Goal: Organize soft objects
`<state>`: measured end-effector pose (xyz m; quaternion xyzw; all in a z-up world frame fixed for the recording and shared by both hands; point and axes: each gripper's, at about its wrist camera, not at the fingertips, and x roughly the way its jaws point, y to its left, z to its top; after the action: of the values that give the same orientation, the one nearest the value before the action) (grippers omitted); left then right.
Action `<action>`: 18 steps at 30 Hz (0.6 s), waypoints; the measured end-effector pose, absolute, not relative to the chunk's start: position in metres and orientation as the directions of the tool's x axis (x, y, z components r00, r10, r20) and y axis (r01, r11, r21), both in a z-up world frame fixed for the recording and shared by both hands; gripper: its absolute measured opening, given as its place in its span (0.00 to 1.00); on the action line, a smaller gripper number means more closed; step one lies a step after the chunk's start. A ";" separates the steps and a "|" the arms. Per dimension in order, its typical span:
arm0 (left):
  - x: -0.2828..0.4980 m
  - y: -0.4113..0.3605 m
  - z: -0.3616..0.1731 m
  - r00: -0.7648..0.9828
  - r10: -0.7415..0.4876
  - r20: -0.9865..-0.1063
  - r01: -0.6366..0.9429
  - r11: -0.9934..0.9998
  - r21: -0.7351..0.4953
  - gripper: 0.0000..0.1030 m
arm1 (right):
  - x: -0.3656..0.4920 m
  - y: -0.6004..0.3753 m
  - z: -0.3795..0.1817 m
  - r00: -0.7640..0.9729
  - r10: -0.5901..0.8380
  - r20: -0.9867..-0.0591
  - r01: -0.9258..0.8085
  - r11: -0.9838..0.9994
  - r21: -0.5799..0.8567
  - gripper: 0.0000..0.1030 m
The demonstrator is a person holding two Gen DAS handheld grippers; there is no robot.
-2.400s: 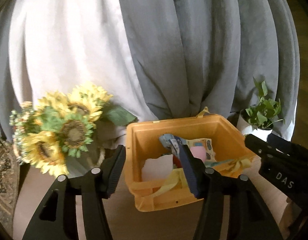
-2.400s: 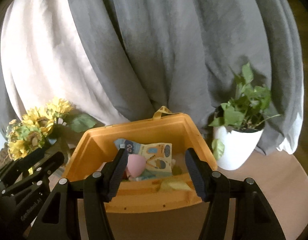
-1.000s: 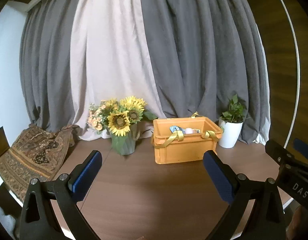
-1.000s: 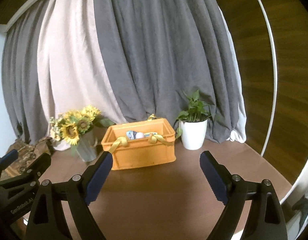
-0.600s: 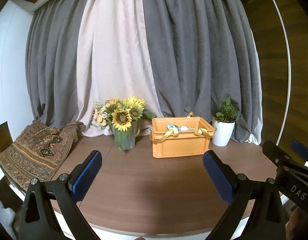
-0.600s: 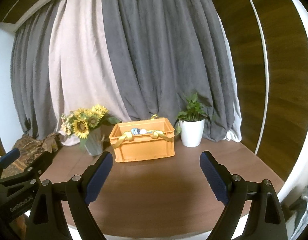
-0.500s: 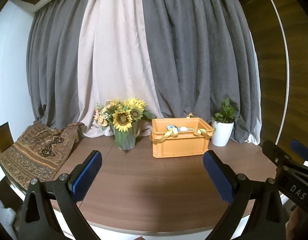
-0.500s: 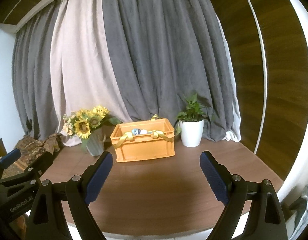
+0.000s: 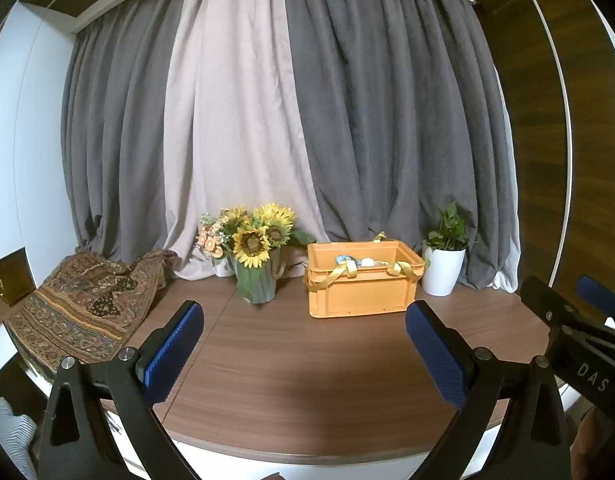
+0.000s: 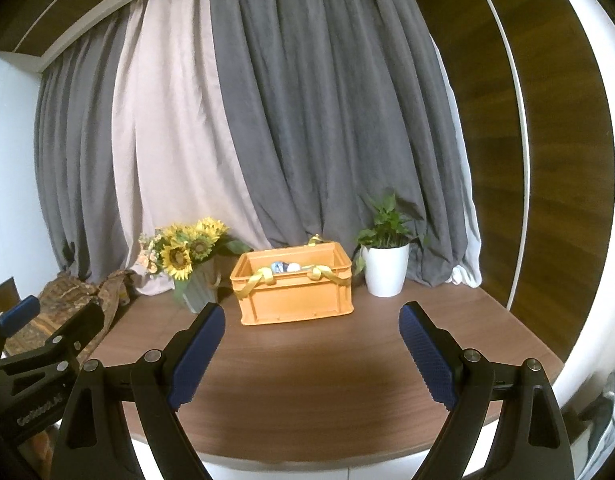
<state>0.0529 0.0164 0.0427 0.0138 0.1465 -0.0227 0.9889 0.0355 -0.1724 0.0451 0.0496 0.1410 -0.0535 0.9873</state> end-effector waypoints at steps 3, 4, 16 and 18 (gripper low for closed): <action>0.054 0.018 0.043 0.955 -0.046 -0.293 0.052 0.999 0.013 1.00 | 0.035 -0.171 0.046 0.955 -0.090 -0.283 0.117 0.990 0.081 0.87; 0.055 0.017 0.043 0.955 -0.047 -0.292 0.053 0.999 0.012 1.00 | 0.035 -0.171 0.047 0.955 -0.089 -0.283 0.115 0.990 0.078 0.87; 0.057 0.020 0.048 0.959 -0.049 -0.279 0.052 0.999 0.005 1.00 | 0.038 -0.170 0.054 0.958 -0.092 -0.272 0.113 0.992 0.061 0.87; 0.057 0.020 0.048 0.959 -0.048 -0.279 0.051 0.999 0.005 1.00 | 0.037 -0.169 0.054 0.959 -0.094 -0.267 0.113 0.992 0.056 0.87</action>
<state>0.0567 0.0198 0.0479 0.0060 0.1408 -0.0251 0.9897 0.0368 -0.1687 0.0544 0.0351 0.1331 -0.0521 0.9891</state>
